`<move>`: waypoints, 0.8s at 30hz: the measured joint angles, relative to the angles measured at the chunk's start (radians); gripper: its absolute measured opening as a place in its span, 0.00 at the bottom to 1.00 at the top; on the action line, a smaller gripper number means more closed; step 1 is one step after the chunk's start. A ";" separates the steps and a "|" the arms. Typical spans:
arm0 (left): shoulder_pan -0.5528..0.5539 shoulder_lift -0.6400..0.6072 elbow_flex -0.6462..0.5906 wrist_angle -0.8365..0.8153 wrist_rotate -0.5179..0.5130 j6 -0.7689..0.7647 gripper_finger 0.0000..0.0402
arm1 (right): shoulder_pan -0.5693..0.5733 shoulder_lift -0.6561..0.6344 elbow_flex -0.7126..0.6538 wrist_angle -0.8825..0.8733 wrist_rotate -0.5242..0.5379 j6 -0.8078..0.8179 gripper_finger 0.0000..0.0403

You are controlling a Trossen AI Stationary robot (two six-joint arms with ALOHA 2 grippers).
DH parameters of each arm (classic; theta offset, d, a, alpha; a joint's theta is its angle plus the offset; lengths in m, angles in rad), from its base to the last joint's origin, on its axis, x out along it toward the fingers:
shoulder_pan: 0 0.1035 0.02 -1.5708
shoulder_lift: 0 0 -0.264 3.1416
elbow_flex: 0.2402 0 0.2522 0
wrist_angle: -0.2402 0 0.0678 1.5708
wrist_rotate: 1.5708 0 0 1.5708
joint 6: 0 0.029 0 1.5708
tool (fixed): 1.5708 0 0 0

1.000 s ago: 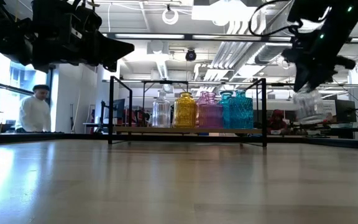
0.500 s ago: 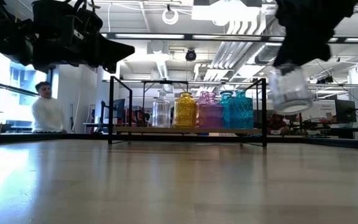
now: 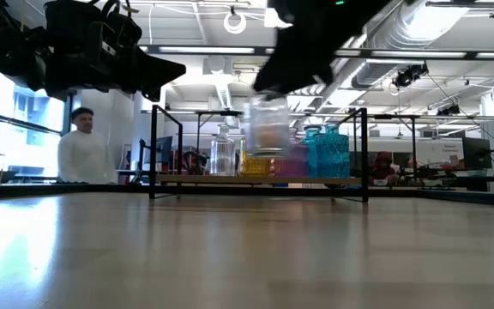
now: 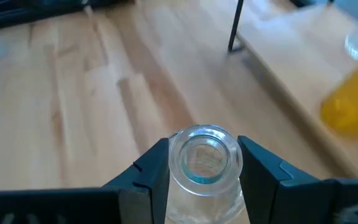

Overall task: Sort vases onto shelf
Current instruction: Put the top transparent vase on the shelf aligned with the other transparent vase

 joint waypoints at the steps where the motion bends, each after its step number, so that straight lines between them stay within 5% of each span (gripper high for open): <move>1: 0.000 0.000 0.000 0.000 0.000 0.000 0.00 | -0.014 0.035 0.035 0.005 -0.002 -0.020 0.31; 9: -0.001 0.000 0.000 0.000 0.000 -0.008 0.00 | -0.111 0.276 0.252 0.023 -0.066 -0.181 0.31; 24: -0.001 0.000 0.000 -0.007 0.004 -0.008 0.00 | -0.245 0.408 0.267 0.174 -0.145 -0.241 0.31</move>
